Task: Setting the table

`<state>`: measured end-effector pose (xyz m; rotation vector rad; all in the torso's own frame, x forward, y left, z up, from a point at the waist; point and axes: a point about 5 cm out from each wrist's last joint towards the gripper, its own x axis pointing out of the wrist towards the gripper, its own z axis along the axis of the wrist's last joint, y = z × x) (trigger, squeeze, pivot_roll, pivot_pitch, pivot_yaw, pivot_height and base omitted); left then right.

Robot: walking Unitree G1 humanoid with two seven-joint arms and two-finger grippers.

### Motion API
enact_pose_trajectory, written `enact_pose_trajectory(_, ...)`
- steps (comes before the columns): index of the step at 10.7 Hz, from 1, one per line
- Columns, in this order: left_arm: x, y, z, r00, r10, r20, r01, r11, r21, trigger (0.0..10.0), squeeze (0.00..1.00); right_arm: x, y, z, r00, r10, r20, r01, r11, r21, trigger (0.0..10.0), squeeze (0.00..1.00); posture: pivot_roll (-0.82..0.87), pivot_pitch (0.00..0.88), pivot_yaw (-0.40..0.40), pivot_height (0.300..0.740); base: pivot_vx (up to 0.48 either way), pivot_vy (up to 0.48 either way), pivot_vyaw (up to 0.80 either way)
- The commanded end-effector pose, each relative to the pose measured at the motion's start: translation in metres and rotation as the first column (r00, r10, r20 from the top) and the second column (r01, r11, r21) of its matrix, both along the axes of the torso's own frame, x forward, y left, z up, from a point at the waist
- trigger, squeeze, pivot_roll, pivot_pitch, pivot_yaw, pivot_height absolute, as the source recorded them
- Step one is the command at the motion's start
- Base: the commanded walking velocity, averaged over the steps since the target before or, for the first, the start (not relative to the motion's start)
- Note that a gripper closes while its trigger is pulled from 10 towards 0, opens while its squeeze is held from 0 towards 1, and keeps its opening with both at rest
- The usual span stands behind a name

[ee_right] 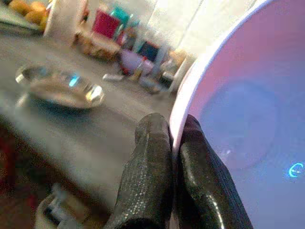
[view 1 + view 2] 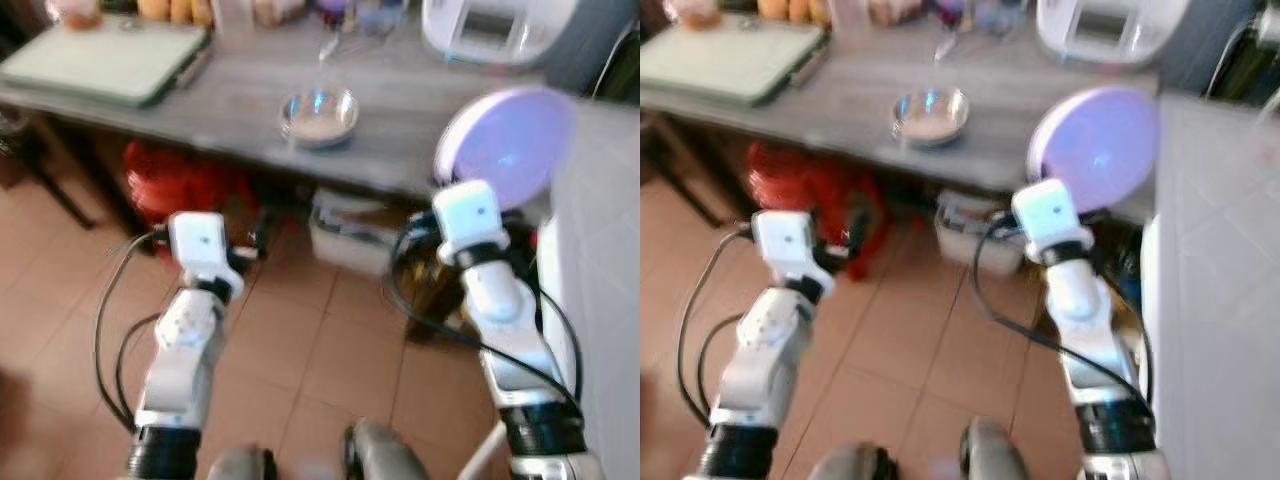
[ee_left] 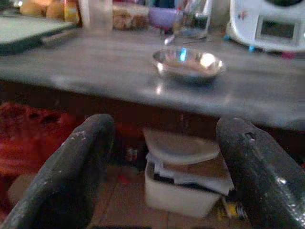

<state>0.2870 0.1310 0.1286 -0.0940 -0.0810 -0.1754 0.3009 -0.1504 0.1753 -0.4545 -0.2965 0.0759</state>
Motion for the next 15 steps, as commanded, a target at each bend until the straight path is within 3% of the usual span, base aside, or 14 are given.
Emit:
enact_pose_trajectory(1,-0.003,0.007,-0.001,1.000,0.019,-0.004,-0.019,1.000,0.010,10.0,0.00,0.000,0.009,0.004,0.999,-0.002,0.034,0.002,1.000,-0.002,10.0,0.00,-0.07,0.137,0.015,0.740,0.465,0.000,0.00)
enact_pose_trajectory(4,-0.002,0.007,0.000,1.000,0.014,0.000,-0.014,1.000,-0.003,10.0,0.00,0.004,0.008,0.006,0.999,0.010,0.035,-0.010,1.000,0.006,10.0,0.00,-0.07,0.137,0.019,0.740,0.433,0.000,0.00)
enact_pose_trajectory(7,-0.003,0.006,0.000,1.000,0.004,-0.002,-0.004,1.000,-0.002,10.0,0.00,-0.003,0.023,0.005,0.986,0.168,0.010,-0.168,0.986,0.021,10.0,0.00,-0.07,0.141,0.022,0.740,0.419,0.000,0.00)
enact_pose_trajectory(10,-0.003,0.006,-0.001,1.000,0.003,-0.008,-0.003,1.000,-0.014,10.0,0.00,-0.006,0.033,0.005,0.967,0.256,0.005,-0.256,0.967,0.023,10.0,0.00,-0.06,0.143,0.024,0.740,0.309,0.363,0.00)
enact_pose_trajectory(15,-0.005,0.005,0.000,1.000,0.000,-0.004,0.000,1.000,-0.027,10.0,0.00,-0.001,0.034,0.012,0.953,0.302,0.030,-0.301,0.953,-0.026,10.0,0.00,-0.05,0.149,0.023,0.740,0.260,0.403,0.00)
